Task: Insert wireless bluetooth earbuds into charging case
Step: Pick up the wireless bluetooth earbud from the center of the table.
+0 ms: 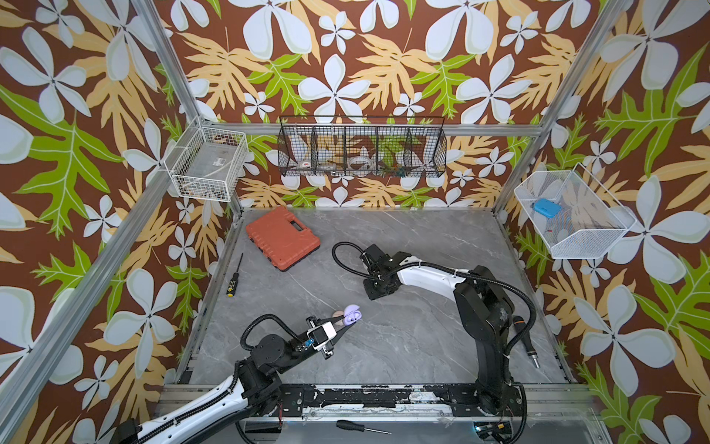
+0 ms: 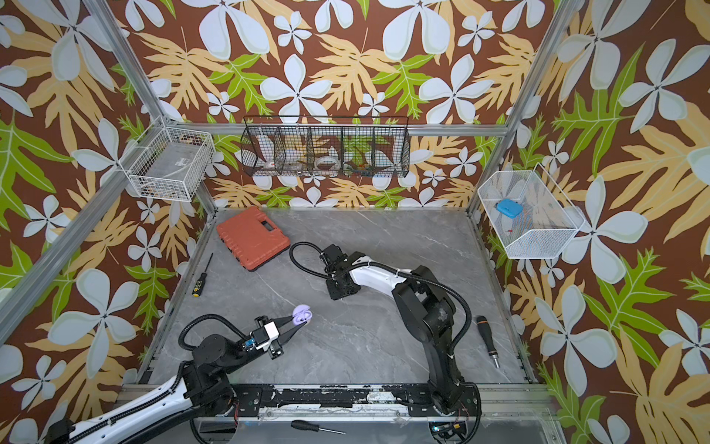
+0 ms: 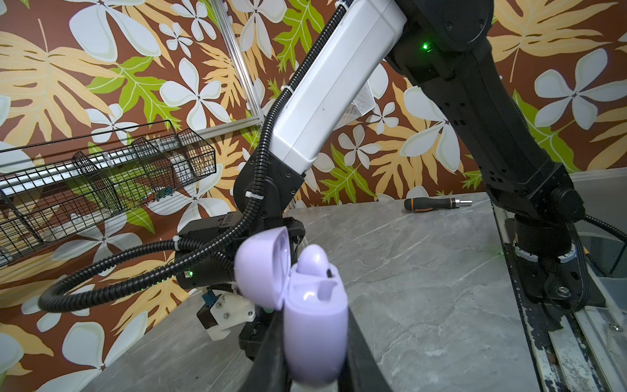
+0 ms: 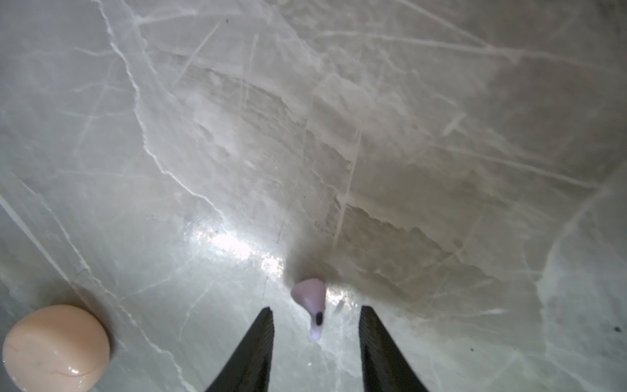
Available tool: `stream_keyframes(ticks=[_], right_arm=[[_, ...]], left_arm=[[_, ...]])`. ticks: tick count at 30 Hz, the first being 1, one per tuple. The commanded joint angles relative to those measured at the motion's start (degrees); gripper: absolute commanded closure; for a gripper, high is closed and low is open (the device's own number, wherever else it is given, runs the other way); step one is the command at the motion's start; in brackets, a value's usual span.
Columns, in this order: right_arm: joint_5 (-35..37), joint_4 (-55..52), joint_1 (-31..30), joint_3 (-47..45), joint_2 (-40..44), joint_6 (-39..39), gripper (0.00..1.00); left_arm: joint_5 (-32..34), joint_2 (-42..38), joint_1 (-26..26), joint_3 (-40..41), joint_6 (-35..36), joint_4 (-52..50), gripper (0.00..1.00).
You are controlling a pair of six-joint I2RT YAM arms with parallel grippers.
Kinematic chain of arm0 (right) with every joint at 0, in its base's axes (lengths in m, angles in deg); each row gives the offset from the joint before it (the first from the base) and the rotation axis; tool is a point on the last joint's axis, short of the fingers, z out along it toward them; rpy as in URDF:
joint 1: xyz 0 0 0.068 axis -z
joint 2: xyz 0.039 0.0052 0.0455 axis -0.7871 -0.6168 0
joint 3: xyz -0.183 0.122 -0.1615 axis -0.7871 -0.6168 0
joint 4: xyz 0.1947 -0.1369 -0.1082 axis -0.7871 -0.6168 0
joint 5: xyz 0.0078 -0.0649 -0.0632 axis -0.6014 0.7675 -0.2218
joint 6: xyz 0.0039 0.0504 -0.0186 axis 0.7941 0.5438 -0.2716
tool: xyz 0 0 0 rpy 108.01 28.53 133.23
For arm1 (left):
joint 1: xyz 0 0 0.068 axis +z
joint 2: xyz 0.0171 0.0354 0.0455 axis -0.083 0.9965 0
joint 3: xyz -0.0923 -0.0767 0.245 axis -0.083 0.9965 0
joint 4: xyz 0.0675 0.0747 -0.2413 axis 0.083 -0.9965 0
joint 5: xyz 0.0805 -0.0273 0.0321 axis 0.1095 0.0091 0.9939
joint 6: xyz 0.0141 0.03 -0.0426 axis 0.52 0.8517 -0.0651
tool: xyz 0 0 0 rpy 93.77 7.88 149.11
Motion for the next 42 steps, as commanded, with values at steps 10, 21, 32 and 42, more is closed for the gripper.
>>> stream_keyframes(ticks=[10,21,32,42], right_arm=[[0.27,-0.63,-0.28,0.83,-0.87,-0.58,0.62],[0.31,-0.6,-0.45,1.0,-1.64,-0.58,0.65],[0.6,-0.49,-0.54,1.24,-2.27,-0.45,0.67],[1.12,-0.66,-0.63,1.34,-2.98,-0.58,0.71]], left_arm=[[-0.78,-0.14,0.01,0.17,0.28,0.14,1.0],[-0.73,-0.06,0.0,0.15,0.2,0.04,1.0],[-0.82,0.04,0.07,0.1,0.29,0.04,1.0],[-0.82,0.08,0.01,0.14,0.19,-0.03,1.0]])
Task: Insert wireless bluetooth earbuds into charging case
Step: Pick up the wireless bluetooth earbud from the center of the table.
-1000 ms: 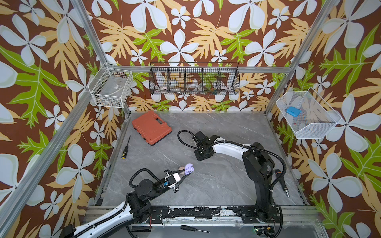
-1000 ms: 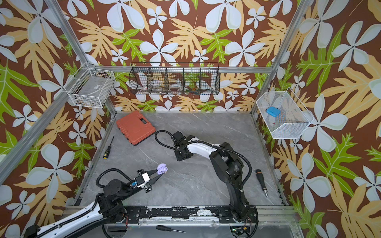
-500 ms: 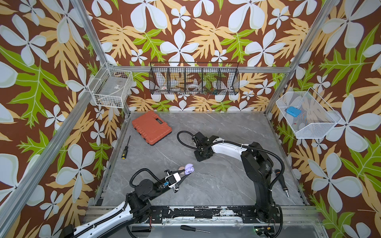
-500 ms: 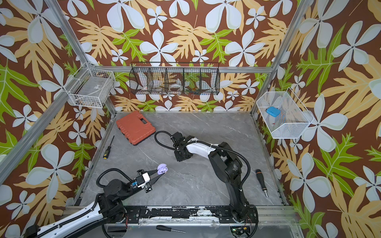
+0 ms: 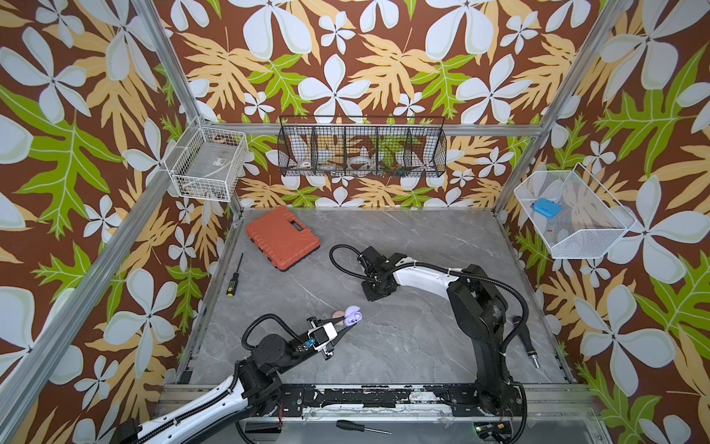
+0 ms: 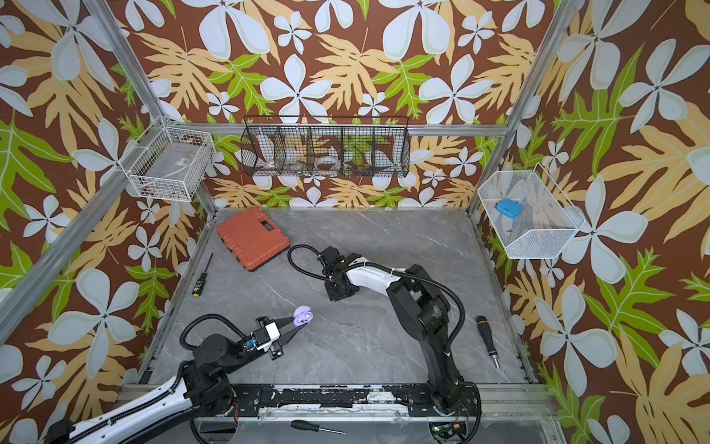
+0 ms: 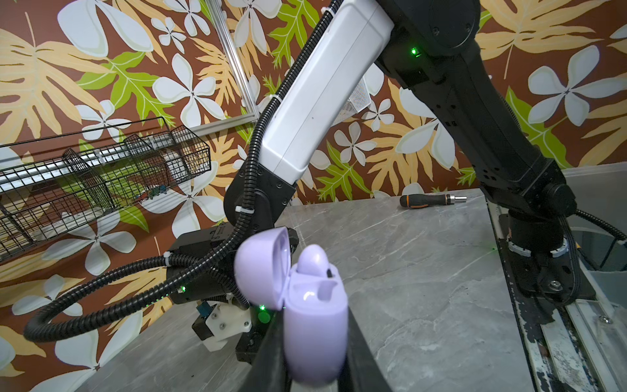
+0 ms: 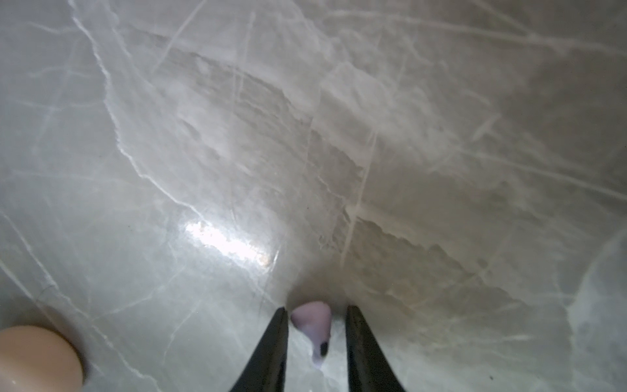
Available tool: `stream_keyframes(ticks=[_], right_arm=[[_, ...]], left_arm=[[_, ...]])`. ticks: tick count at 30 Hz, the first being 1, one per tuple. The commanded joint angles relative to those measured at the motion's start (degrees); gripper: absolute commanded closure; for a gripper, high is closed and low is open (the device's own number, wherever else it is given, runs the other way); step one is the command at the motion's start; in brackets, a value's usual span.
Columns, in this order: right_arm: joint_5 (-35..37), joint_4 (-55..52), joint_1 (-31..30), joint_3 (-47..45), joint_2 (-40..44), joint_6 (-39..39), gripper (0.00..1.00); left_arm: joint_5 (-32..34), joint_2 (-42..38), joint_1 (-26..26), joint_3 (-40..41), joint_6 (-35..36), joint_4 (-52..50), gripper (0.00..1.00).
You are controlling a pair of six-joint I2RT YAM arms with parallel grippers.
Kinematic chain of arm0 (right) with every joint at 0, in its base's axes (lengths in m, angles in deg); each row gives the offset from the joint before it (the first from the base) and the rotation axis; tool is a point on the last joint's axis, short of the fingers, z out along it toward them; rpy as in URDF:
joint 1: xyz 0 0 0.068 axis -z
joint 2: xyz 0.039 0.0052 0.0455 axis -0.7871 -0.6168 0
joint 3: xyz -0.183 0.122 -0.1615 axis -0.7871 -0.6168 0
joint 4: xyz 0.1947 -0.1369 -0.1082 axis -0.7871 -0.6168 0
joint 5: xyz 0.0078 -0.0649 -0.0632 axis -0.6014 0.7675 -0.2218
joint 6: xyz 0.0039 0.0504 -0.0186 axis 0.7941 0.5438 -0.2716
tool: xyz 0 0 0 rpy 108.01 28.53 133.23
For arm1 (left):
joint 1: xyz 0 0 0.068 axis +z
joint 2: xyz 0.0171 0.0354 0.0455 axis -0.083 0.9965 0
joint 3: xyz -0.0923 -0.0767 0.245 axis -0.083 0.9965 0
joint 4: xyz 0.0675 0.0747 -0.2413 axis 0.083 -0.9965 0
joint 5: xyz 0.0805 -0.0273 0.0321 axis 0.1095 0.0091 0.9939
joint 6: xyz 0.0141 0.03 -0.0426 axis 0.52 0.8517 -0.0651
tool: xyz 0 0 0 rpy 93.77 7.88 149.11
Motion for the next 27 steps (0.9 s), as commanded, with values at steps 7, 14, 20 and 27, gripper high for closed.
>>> stream_keyframes(ticks=[7,14,20,27], right_arm=[[0.55,-0.7,-0.16,0.43,-0.77,0.03,0.75],[0.22,-0.63,-0.48,0.46,-0.95,0.06,0.78],[0.16,-0.65,-0.6,0.48,-1.04,0.27,0.81],[0.29,-0.48,-0.67,-0.02,-0.68,0.29,0.83]], left_arm=[[-0.2,-0.04,0.03,0.09,0.05,0.74,1.0],[-0.27,-0.04,0.04,0.13,0.08,0.72,1.0],[-0.28,0.05,0.01,0.09,0.0,0.74,1.0],[-0.24,0.05,0.02,0.09,0.02,0.79,1.0]])
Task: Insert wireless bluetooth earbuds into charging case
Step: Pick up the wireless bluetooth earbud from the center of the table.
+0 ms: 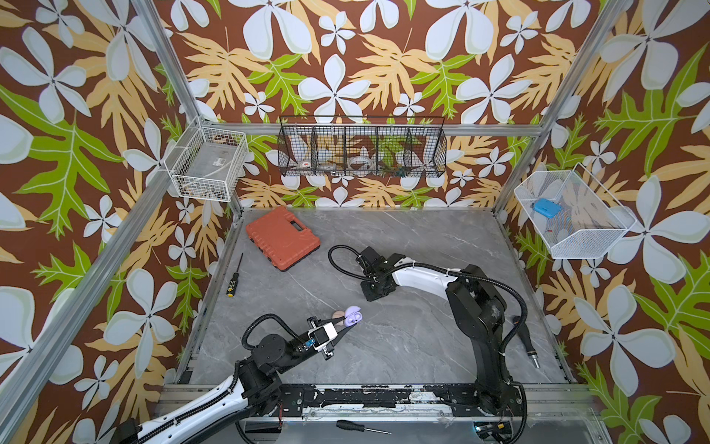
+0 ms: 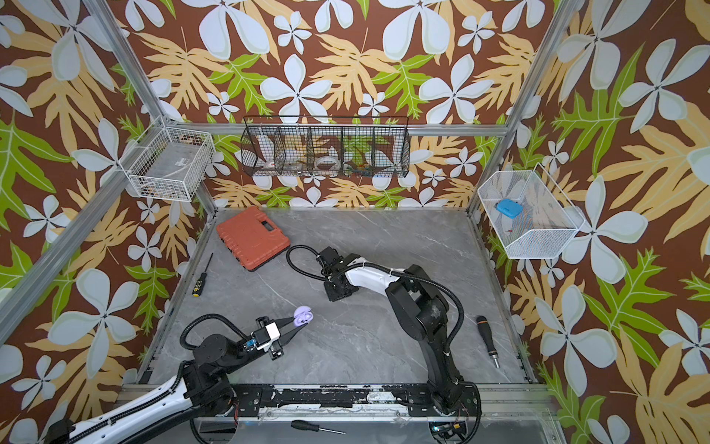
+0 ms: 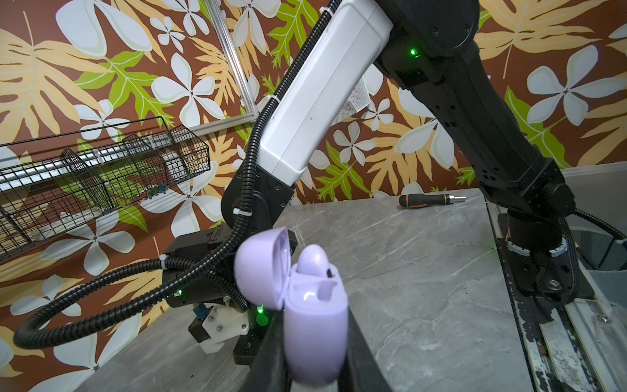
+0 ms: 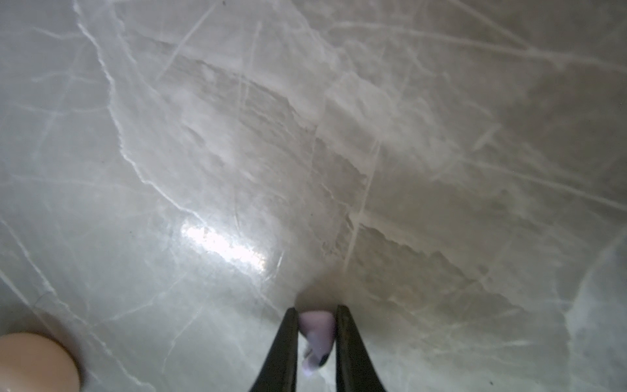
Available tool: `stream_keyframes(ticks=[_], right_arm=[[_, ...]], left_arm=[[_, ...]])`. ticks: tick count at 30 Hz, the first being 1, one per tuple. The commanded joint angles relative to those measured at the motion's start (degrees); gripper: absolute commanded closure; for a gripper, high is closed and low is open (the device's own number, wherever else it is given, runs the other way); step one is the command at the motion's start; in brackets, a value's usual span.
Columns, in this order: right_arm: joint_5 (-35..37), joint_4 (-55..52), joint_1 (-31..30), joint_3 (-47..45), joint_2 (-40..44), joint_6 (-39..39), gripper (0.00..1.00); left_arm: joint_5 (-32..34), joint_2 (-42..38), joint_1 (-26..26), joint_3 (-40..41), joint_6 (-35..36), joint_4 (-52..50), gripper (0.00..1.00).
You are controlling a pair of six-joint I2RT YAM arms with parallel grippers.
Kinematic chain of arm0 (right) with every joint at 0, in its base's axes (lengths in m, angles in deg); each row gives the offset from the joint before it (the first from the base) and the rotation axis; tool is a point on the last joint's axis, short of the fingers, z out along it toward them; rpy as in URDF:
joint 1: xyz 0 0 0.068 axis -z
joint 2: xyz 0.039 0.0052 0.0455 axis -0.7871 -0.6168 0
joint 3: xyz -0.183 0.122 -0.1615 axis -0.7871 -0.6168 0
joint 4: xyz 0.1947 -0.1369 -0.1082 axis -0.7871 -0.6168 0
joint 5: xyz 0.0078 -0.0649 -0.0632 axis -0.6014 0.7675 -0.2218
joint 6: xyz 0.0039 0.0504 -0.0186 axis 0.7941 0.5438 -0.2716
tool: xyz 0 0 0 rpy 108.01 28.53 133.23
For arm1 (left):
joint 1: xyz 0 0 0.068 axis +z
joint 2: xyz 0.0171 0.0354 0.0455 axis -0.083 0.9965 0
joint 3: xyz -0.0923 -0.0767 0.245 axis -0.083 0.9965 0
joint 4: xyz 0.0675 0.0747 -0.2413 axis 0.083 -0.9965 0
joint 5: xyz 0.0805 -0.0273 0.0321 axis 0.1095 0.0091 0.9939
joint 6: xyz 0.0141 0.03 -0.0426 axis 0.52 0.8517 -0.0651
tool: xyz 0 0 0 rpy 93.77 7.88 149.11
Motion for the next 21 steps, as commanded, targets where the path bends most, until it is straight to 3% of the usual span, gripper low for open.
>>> stream_keyframes(ticks=[1,21], right_arm=[[-0.43,-0.86,-0.16,-0.39,-0.15,0.29,0.83],[-1.09,-0.18,-0.13,-1.76,1.98,0.47,0.84]], left_arm=[[-0.15,-0.02,0.06,0.09,0.04,0.74,1.0],[-0.01,-0.02,0.02,0.09,-0.06,0.7,1.0]])
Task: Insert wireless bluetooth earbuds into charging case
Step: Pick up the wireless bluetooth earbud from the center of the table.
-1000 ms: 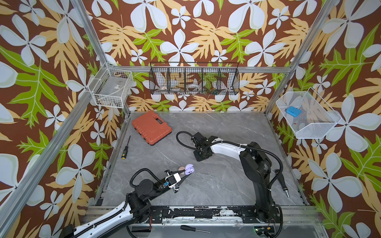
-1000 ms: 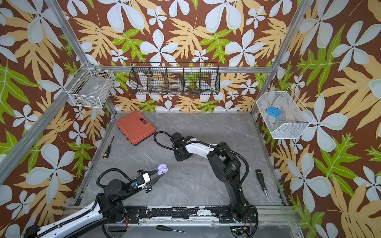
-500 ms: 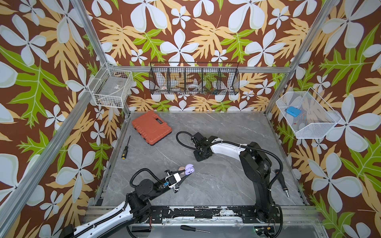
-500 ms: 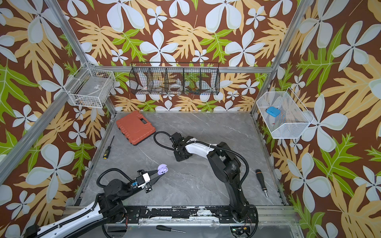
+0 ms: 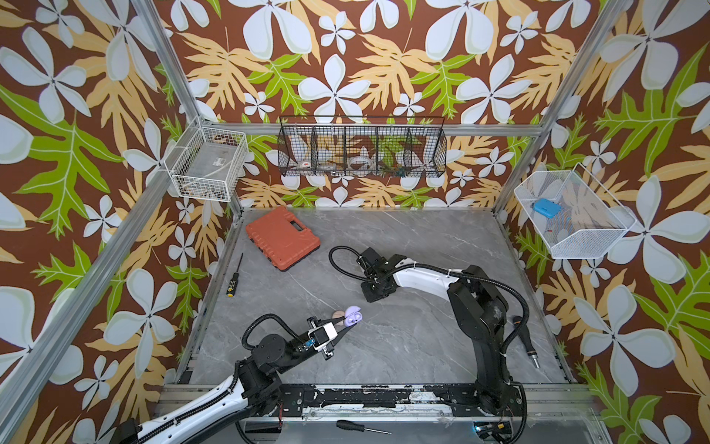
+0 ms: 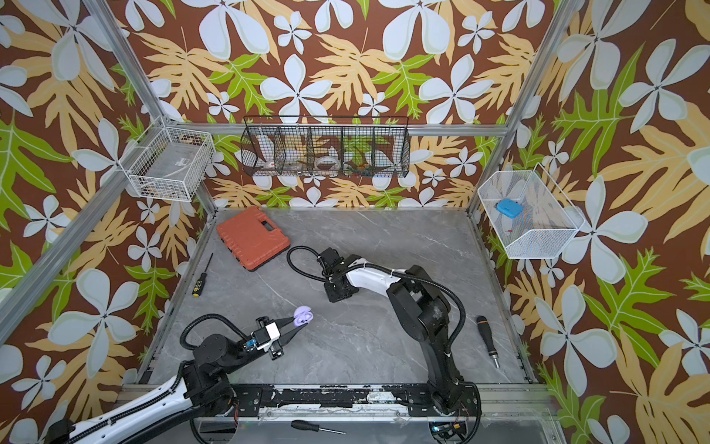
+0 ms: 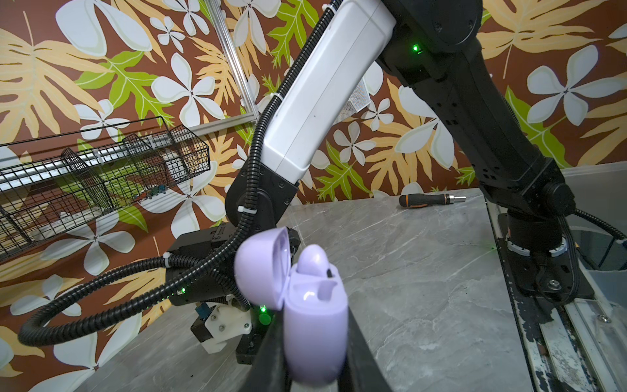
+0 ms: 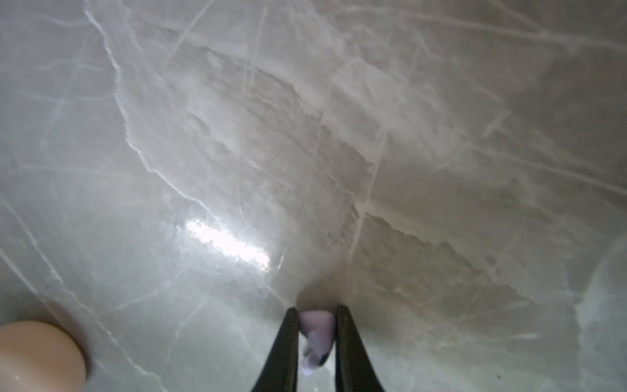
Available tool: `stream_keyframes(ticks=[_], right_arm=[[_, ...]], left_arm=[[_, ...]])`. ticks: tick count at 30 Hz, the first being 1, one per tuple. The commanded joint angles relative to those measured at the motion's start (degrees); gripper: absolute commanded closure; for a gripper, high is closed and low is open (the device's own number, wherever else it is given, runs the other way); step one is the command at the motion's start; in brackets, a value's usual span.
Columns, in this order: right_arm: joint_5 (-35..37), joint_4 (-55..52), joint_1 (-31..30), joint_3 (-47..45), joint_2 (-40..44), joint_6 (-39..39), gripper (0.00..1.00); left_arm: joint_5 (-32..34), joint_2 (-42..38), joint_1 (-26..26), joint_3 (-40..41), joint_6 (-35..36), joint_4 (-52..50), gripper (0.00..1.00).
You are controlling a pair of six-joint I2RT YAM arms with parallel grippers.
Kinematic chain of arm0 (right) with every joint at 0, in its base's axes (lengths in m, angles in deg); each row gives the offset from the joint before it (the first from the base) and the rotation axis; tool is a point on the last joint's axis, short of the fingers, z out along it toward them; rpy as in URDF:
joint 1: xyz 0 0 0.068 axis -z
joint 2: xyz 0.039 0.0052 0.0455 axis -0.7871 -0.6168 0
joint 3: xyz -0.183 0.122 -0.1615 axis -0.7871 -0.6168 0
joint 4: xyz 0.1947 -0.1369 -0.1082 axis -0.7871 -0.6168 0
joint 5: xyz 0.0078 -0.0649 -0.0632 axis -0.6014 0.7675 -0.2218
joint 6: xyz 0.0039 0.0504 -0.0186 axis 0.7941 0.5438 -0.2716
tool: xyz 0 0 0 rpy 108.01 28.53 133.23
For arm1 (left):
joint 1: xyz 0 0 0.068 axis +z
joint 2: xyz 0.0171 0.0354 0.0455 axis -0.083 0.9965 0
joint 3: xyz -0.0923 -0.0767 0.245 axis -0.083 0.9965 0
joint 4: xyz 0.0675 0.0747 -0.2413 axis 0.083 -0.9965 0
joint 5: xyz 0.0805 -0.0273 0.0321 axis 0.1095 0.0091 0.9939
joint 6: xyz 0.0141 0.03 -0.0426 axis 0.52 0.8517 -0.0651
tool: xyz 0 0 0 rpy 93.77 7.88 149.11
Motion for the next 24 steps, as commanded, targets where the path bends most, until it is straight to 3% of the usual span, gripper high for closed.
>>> stream_keyframes(ticks=[1,24], right_arm=[[-0.37,-0.63,-0.08,-0.41,0.85,0.44,0.84],[-3.45,0.87,-0.15,-6.3,7.14,1.53,0.84]], left_arm=[[-0.01,-0.02,0.0,0.09,-0.01,0.74,1.0],[-0.01,0.4,0.04,0.09,-0.05,0.75,1.0]])
